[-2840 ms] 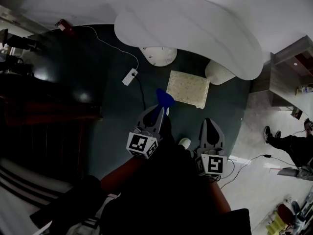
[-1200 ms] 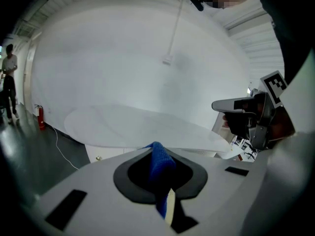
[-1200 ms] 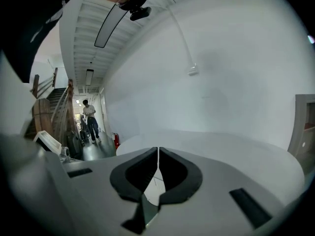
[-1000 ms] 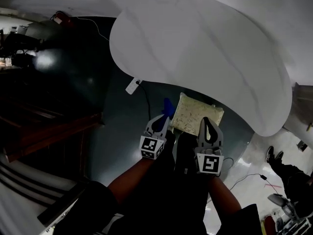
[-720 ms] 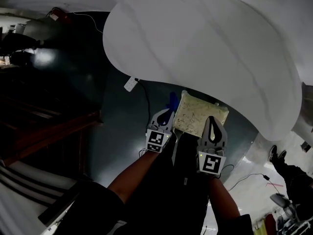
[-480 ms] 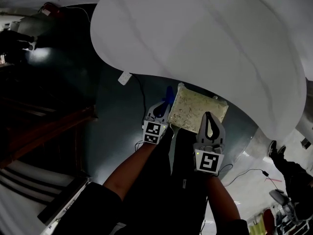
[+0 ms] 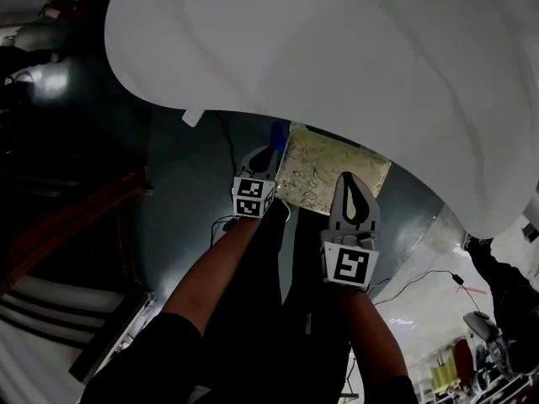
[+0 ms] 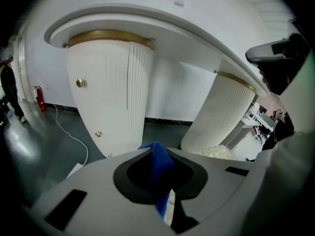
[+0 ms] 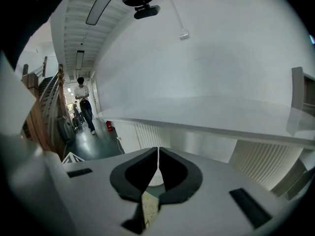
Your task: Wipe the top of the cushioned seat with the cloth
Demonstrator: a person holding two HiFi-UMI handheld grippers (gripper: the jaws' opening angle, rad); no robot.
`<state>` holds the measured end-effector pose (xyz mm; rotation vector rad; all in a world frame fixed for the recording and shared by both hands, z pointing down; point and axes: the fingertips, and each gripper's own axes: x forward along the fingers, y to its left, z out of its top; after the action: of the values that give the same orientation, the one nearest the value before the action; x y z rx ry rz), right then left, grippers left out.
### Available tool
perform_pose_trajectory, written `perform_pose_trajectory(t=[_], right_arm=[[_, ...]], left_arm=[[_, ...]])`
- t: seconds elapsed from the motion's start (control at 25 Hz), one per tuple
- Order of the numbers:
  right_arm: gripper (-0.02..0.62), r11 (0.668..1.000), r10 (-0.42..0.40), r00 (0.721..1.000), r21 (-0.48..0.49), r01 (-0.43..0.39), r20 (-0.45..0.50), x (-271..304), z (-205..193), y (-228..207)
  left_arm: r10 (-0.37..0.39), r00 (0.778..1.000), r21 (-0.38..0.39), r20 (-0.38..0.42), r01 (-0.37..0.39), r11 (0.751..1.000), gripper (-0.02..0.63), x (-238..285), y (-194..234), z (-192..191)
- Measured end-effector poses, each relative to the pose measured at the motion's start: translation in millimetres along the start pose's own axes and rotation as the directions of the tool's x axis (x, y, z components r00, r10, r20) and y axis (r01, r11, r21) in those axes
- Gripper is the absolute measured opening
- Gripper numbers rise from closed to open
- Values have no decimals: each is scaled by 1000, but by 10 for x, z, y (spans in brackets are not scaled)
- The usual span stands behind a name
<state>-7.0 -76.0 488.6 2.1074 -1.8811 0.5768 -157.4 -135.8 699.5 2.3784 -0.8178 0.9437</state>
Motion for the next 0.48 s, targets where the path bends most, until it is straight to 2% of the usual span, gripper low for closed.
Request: perform_pose_trajectory(t=[0.16, 0.28, 0.48], right_arm=[[38, 999, -13, 1000, 38, 14, -12, 22, -212, -71], [38, 997, -21, 999, 69, 23, -34, 27, -329, -97], [38, 994, 4, 1000, 106, -2, -18, 94, -380, -119]], left_arm=[[4, 999, 8, -34, -3, 1000, 35, 230, 53, -95], [-48, 997, 9, -58, 49, 999, 35, 390, -20, -210], [-108, 993, -4, -56, 108, 994, 37, 620, -128, -334]])
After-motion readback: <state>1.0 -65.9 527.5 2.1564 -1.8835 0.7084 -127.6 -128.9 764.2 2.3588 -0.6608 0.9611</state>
